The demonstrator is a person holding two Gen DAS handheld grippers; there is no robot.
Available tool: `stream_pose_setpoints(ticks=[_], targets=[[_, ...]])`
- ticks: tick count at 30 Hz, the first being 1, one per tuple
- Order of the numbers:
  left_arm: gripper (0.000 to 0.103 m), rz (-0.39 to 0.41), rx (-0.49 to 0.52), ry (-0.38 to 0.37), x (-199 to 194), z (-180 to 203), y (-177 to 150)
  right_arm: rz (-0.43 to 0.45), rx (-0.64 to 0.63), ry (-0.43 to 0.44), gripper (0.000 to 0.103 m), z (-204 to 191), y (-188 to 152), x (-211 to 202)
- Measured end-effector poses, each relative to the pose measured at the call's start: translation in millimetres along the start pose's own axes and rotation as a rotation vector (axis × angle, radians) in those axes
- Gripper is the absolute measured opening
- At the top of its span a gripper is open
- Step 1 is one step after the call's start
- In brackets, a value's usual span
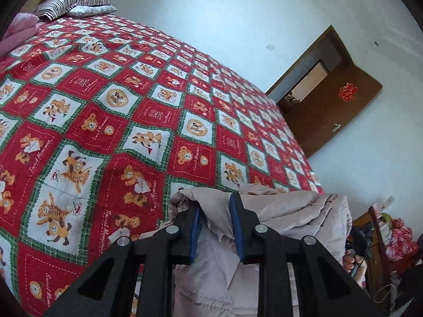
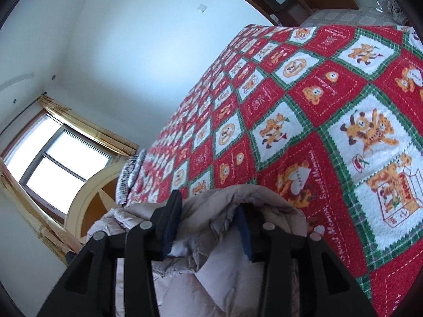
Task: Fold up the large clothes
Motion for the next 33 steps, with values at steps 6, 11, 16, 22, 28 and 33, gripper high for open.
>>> stream_pose_setpoints(ticks=[6, 11, 16, 22, 28, 33], targets=[[0.024, 0.0, 0.135, 0.162, 14, 3, -14, 0.006, -0.055, -0.064, 0.042, -4, 0, 2], [0.024, 0.007, -0.002, 0.016, 2, -10, 0, -0.005, -0.054, -0.06, 0.044, -1, 1, 2], [0.024, -0.032, -0.1, -0.01, 12, -15, 10, -0.004, -0.053, -0.05, 0.05, -4, 0, 5], [0.033, -0.032, -0.226, -0.02, 23, -22, 6, -0.011, -0.069, -0.056, 0.057, -6, -4, 9], [0.098, 0.044, -0.223, 0.003, 3, 2, 8, -0.019, -0.09, -0.07, 0.057, -6, -8, 14], [0.098, 0.123, -0.096, 0.161, -26, 16, 19, 0.003, -0.093, -0.067, 0.057, -9, -5, 7]])
Point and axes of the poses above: each gripper's, at about its wrist camera, not at the fingertips, and x roughly the way its jaws point, z to its right, y to its top, the point moved 6 cm from there along x, roughly the way its jaws point, and after that the axes turned 3 degrees about z, right-handed, at the moved point
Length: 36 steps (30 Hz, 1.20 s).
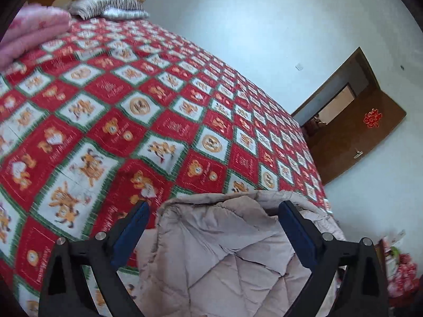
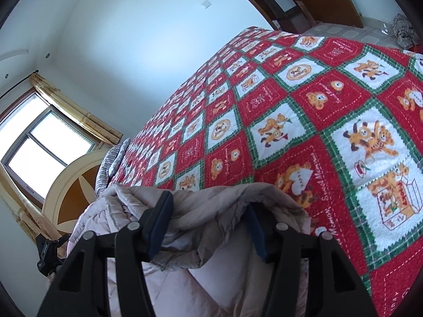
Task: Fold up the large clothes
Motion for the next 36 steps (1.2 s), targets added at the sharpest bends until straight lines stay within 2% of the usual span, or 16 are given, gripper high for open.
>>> stream_pose_setpoints(ticks=[2, 5, 6, 8, 9, 11, 13, 15, 18, 21, 25, 27, 29, 32, 36], targets=[[0.098, 0.084, 0.108, 0.086, -14, 13, 2, 0.033, 0.001, -0.018, 0.058, -7, 6, -10], [0.098, 0.136, 0.266, 0.176, -18, 44, -7, 0.09, -0.02, -0.064, 0.06, -23, 14, -24], [0.098, 0.147, 0.305, 0.182, -16, 53, -12, 0.111, -0.029, -0.046, 0.064, -32, 17, -28], [0.098, 0.137, 0.363, 0.164, -7, 72, -26, 0.135, -0.006, 0.039, 0.09, -47, 22, -34], [0.098, 0.126, 0.39, 0.158, 0, 79, -33, 0.142, 0.019, 0.08, 0.096, -50, 25, -35], [0.098, 0.115, 0.457, 0.196, 18, 87, -46, 0.163, 0.043, 0.087, 0.098, -51, 35, -36], [0.098, 0.136, 0.497, 0.317, 33, 79, -54, 0.226, 0.046, 0.052, 0.098, -49, 48, -44], [0.098, 0.115, 0.481, 0.383, 44, 67, -58, 0.255, 0.042, -0.023, 0.098, -47, 54, -54], [0.098, 0.142, 0.446, 0.417, 42, 59, -59, 0.243, -0.124, -0.098, 0.098, -74, 39, -59], [0.098, 0.157, 0.456, 0.482, 49, 58, -58, 0.163, -0.366, -0.101, 0.097, -117, -7, -42], [0.098, 0.125, 0.425, 0.556, 68, 47, -58, 0.05, -0.6, -0.086, 0.096, -153, -74, -2], [0.098, 0.089, 0.4, 0.567, 79, 40, -61, 0.039, -0.686, -0.14, 0.095, -155, -91, 16], [0.098, 0.059, 0.391, 0.566, 91, 32, -67, -0.01, -0.679, -0.189, 0.092, -147, -93, 35], [0.099, 0.044, 0.368, 0.542, 99, 25, -73, -0.04, -0.584, -0.266, 0.091, -117, -82, 53], [0.102, 0.03, 0.321, 0.506, 108, 17, -73, -0.059, -0.477, -0.271, 0.091, -86, -79, 62]])
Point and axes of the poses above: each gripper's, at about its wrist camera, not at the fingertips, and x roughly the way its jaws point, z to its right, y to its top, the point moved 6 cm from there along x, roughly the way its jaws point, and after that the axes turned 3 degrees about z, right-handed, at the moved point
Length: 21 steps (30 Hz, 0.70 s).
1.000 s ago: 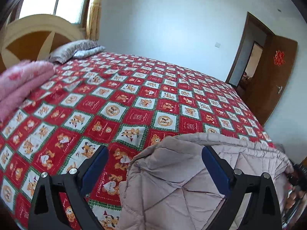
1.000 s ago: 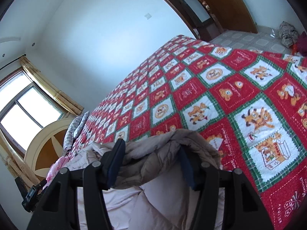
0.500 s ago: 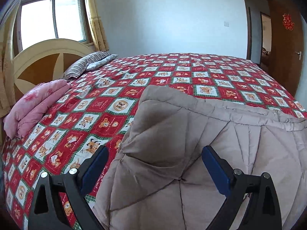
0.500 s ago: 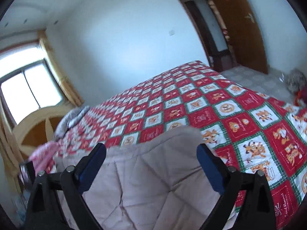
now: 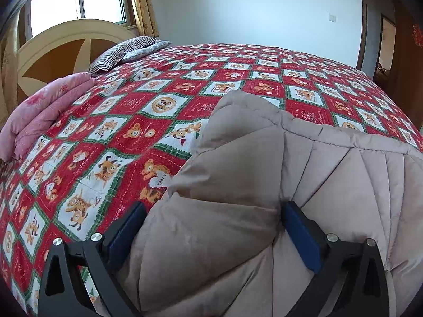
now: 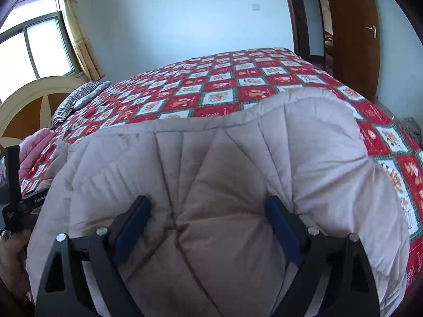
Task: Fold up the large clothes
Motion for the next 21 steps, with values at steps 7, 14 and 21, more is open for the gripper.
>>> stream_pose_setpoints(ticks=[7, 14, 21], targets=[[0.102, -0.026, -0.029, -0.026, 13, 2, -2, -0.028, -0.008, -0.011, 0.094, -1, -5, 14], [0.102, -0.042, -0.055, -0.049, 19, 0, -6, -0.066, -0.031, -0.04, 0.098, -3, -10, 26], [0.102, -0.051, -0.059, -0.052, 22, 0, -7, -0.098, -0.063, -0.09, 0.1, -5, -14, 34]])
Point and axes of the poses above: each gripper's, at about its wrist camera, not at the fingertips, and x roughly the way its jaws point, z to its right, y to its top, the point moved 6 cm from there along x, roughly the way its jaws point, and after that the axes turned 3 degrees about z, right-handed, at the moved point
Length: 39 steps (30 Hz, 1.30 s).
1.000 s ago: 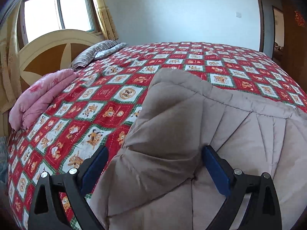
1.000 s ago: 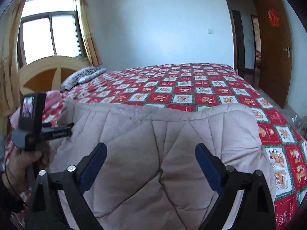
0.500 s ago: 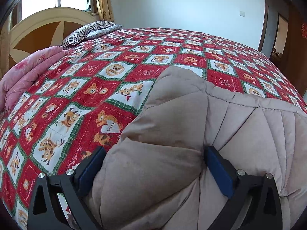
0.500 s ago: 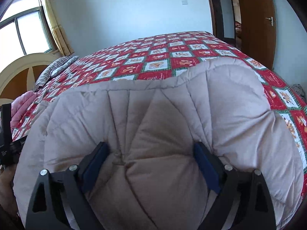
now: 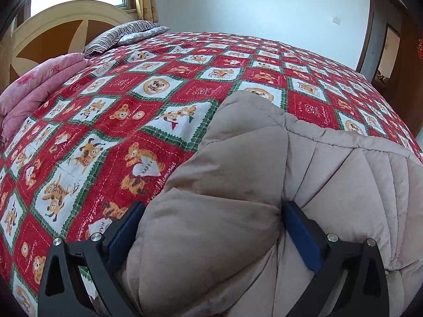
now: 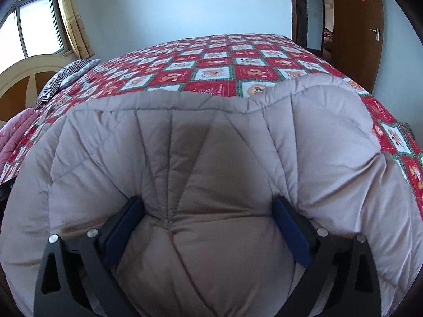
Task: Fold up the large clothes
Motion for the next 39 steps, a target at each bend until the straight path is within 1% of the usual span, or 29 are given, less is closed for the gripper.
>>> stream_pose_setpoints(ticks=[13, 16, 18, 20, 21, 23, 25, 27, 29, 30, 32, 36, 39], targets=[[0.102, -0.003, 0.003, 0.005, 1, -3, -1, -0.033, -0.039, -0.067, 0.102, -6, -3, 6], [0.102, -0.008, 0.006, 0.009, 2, -2, -1, -0.014, -0.029, -0.079, 0.101, -6, 0, -4], [0.102, -0.033, 0.009, -0.001, -3, -4, 2, 0.023, -0.012, -0.095, 0.101, -7, 0, -22], [0.102, -0.009, -0.028, 0.03, -23, -13, 4, 0.061, 0.006, -0.048, 0.101, -19, 0, -44], [0.102, 0.008, -0.044, 0.022, -34, -14, 2, 0.077, 0.004, -0.023, 0.101, -27, 0, -54], [0.102, 0.037, -0.048, -0.029, -57, -9, -2, 0.117, -0.025, 0.007, 0.102, -47, -3, -72], [0.102, 0.069, -0.016, -0.022, -74, 1, -8, 0.137, -0.076, 0.01, 0.102, -67, -9, -79], [0.102, 0.081, 0.056, 0.006, -78, 15, -17, 0.126, -0.127, -0.01, 0.101, -81, -15, -72], [0.102, 0.084, 0.153, 0.086, -73, 27, -24, 0.079, -0.14, -0.022, 0.101, -83, -25, -54], [0.102, 0.094, 0.171, 0.101, -70, 30, -26, 0.056, -0.13, -0.027, 0.101, -80, -30, -45], [0.102, 0.101, 0.15, 0.091, -66, 27, -30, 0.049, -0.135, -0.038, 0.103, -78, -35, -36], [0.102, 0.075, 0.097, 0.037, -56, 20, -34, 0.043, -0.151, -0.065, 0.103, -79, -42, -29], [0.102, 0.07, 0.11, 0.032, -57, 21, -36, 0.021, -0.164, -0.084, 0.103, -80, -42, -23]])
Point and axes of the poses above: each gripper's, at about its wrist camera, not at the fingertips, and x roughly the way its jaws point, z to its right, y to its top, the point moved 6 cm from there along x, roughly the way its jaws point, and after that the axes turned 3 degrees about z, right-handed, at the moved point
